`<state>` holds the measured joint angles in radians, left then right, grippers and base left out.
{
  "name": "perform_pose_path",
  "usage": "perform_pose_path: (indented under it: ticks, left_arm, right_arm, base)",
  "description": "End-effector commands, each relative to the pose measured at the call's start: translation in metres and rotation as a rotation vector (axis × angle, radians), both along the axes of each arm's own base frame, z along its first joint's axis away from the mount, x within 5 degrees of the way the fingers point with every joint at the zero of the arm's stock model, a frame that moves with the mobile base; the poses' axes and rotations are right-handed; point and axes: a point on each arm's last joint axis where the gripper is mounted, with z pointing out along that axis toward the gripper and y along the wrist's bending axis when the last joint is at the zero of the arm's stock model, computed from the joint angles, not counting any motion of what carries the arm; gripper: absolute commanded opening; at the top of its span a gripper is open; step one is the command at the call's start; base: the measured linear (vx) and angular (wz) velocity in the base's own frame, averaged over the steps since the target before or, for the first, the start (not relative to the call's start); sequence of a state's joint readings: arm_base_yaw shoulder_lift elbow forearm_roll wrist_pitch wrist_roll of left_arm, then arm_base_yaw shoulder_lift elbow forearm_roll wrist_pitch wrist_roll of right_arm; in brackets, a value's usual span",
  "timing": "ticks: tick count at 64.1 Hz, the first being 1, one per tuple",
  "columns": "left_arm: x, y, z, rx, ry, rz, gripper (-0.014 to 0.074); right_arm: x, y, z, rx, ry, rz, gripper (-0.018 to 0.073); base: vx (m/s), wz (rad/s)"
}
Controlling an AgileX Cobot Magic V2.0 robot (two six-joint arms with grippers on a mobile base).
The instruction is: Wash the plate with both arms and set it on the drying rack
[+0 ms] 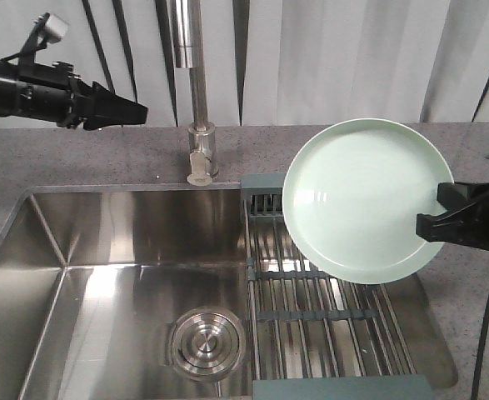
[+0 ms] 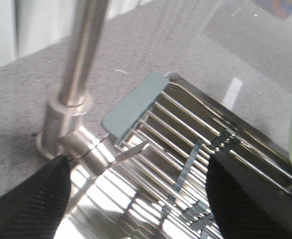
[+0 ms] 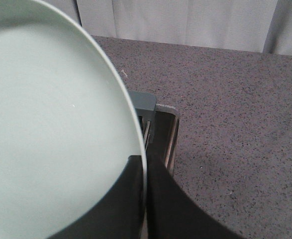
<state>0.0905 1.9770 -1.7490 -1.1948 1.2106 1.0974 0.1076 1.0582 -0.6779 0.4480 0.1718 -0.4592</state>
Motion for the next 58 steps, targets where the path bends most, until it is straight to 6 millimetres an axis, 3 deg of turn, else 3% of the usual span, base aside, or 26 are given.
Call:
perform_pose_path:
  ticks: [1,27,58]
  left_arm:
    - [-0.019,0.011,0.034,-0.069,-0.049,0.011,0.0534]
    - [-0.062,0.069,-0.009,-0.115,0.013,0.153,0.0534]
    - [-0.064,0.073,-0.009,-0.108,0.009,0.167,0.0534]
  right_arm:
    - [0.001,-0.003,0.019,0.007,-0.109,-0.033,-0.0009]
    - [0.001,-0.003,0.019,0.007,-0.109,-0.033,-0.0009]
    - [0.001,-0.003,0.019,0.007,-0.109,-0.033,-0.0009]
  base:
    - [0.0,0.0]
    - [0.0,0.0]
    - [0.0,0.0]
